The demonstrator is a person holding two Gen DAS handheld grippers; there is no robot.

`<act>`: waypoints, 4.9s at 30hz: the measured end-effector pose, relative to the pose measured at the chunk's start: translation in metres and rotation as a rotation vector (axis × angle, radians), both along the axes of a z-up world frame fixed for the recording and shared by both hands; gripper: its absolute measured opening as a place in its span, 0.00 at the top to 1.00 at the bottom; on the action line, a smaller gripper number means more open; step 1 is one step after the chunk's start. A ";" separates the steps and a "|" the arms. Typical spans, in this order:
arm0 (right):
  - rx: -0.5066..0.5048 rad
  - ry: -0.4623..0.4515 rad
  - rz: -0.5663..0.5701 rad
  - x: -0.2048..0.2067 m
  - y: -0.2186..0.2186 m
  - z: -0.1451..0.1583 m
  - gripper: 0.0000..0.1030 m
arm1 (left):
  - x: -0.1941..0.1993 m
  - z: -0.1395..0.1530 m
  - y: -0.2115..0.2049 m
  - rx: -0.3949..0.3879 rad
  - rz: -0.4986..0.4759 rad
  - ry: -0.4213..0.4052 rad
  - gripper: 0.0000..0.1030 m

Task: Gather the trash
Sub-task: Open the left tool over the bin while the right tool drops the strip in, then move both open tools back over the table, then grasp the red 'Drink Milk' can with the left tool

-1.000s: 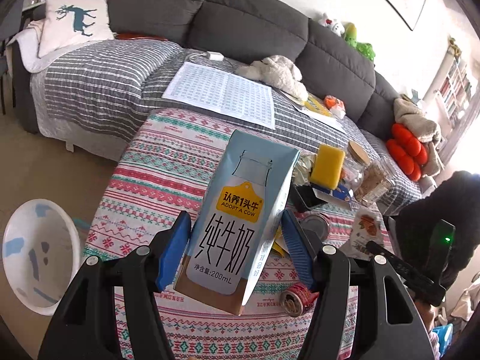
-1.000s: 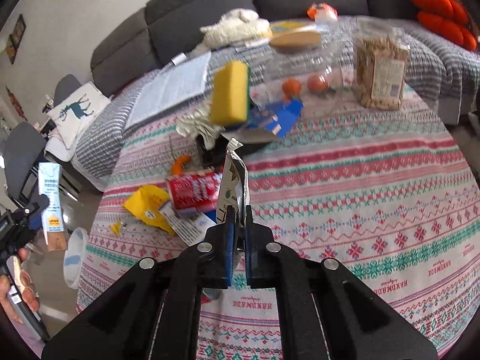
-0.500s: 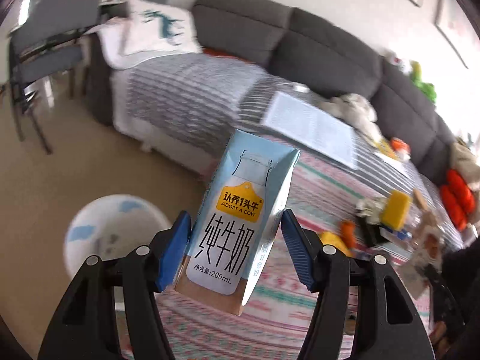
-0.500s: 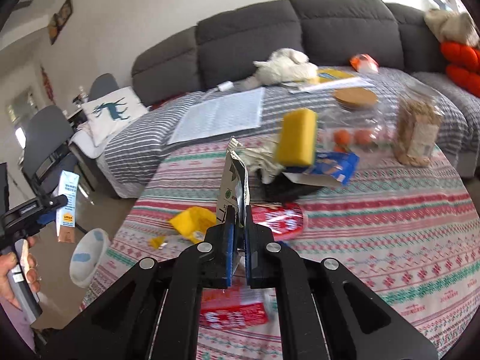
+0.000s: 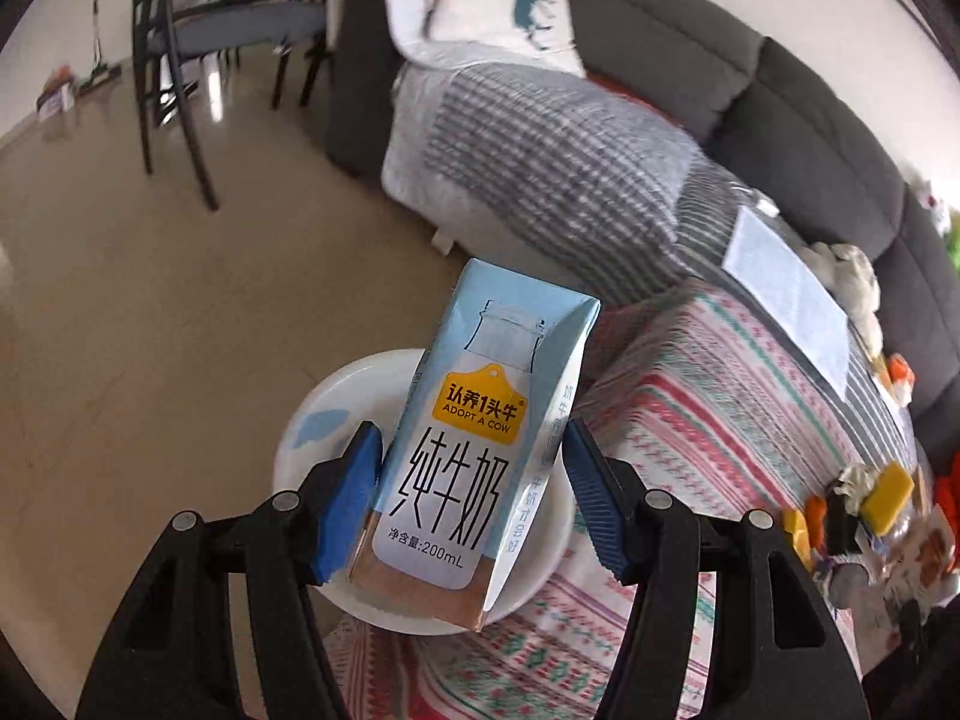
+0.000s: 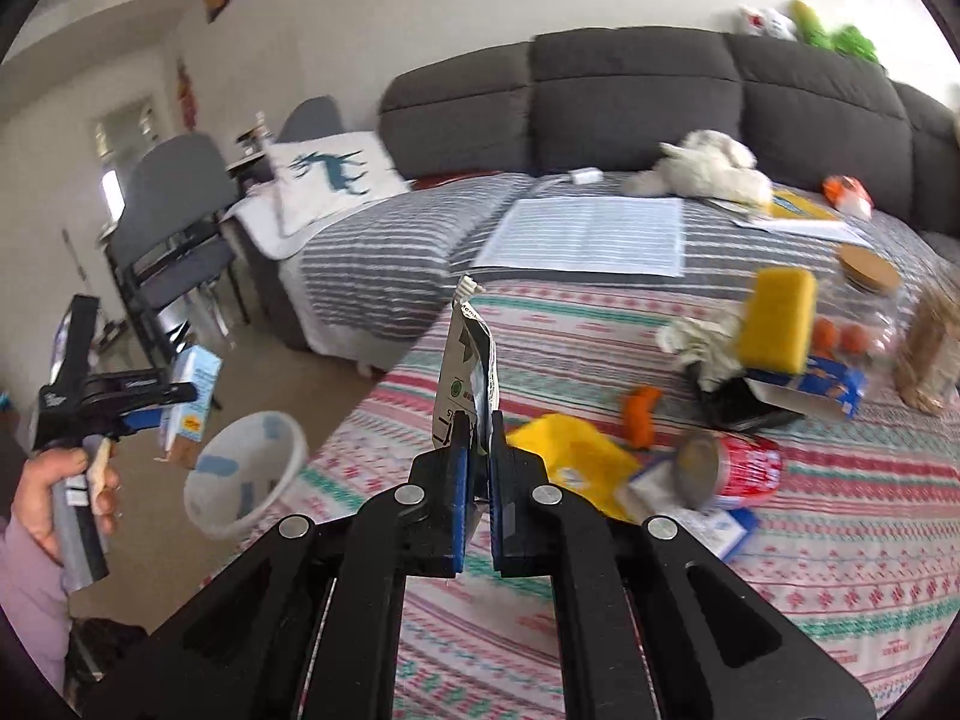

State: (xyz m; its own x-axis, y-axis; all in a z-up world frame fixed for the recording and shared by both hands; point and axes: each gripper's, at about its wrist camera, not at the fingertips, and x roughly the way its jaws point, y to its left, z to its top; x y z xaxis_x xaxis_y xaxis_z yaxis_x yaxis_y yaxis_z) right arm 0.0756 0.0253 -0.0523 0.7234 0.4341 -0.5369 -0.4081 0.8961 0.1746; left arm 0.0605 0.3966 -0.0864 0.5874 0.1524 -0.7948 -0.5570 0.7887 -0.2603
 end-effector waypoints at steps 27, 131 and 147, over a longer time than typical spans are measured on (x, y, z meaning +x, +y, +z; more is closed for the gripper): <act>0.036 0.014 0.209 -0.003 0.138 0.005 0.95 | -0.028 0.026 0.039 -0.003 0.123 -0.079 0.22; -0.074 0.147 -0.736 0.055 -0.236 -0.032 0.07 | 0.116 0.013 -0.380 0.293 -0.575 0.000 0.07; 0.101 0.272 -0.782 0.057 -0.302 -0.036 0.07 | 0.176 -0.042 -0.487 0.485 -1.208 0.493 0.07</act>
